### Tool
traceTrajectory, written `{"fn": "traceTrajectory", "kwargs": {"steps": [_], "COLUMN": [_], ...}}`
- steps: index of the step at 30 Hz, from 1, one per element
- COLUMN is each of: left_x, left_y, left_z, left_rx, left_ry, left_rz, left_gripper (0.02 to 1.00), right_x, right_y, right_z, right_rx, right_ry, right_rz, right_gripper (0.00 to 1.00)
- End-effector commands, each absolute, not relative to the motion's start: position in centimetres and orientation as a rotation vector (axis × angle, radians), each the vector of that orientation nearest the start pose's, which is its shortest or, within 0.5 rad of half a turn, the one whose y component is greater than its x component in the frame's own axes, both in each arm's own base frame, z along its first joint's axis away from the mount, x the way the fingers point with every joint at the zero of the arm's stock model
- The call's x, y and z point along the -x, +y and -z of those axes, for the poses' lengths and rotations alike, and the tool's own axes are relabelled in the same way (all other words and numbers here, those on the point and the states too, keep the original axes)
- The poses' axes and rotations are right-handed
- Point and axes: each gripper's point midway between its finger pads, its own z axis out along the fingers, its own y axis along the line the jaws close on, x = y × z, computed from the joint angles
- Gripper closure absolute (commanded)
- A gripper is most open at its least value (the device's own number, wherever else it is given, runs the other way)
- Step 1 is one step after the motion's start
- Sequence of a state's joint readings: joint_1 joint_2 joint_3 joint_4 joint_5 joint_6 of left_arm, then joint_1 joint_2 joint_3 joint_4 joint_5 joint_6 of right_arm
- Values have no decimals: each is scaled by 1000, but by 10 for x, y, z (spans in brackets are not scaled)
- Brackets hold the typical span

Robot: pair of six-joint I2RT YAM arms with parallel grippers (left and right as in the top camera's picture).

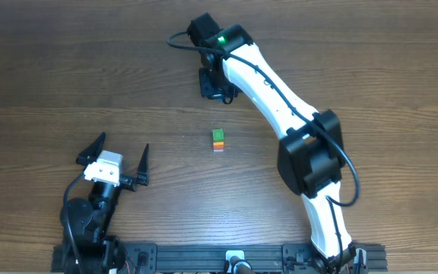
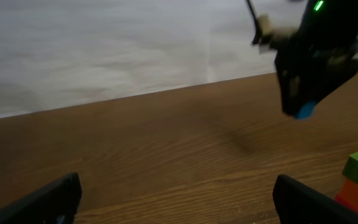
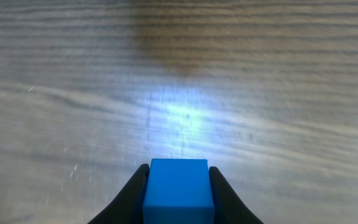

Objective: Stack Cubes

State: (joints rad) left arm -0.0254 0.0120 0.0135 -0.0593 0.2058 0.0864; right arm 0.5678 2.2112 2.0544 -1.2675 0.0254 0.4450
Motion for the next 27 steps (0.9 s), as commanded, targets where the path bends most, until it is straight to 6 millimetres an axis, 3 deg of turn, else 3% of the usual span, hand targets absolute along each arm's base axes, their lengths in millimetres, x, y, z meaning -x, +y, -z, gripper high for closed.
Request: {"fn": "traceTrajectory", "kwargs": {"steps": [1,9,16,27], "left_x": [-242,-242,-242,-242], "left_y": [-40,-40,-40,-40], "left_z": [-161,-161,-161,-161], "left_rx": [-252,-252,-252,-252], "left_ry": [1607,1607,1607,1607], "left_rz": [107,107,107,107], "left_gripper": [20,18,20,18], "right_x": [-384,-345,-319,-300], "right_y": [256,260,259,249], "right_z": [-145,-169,-163,-151], "right_rx": [228,308,337,313], "right_ry": [2913,2937,2992,3000], "right_rz": [-95,-48,5,-8], "right_gripper": [989,991,989,991]}}
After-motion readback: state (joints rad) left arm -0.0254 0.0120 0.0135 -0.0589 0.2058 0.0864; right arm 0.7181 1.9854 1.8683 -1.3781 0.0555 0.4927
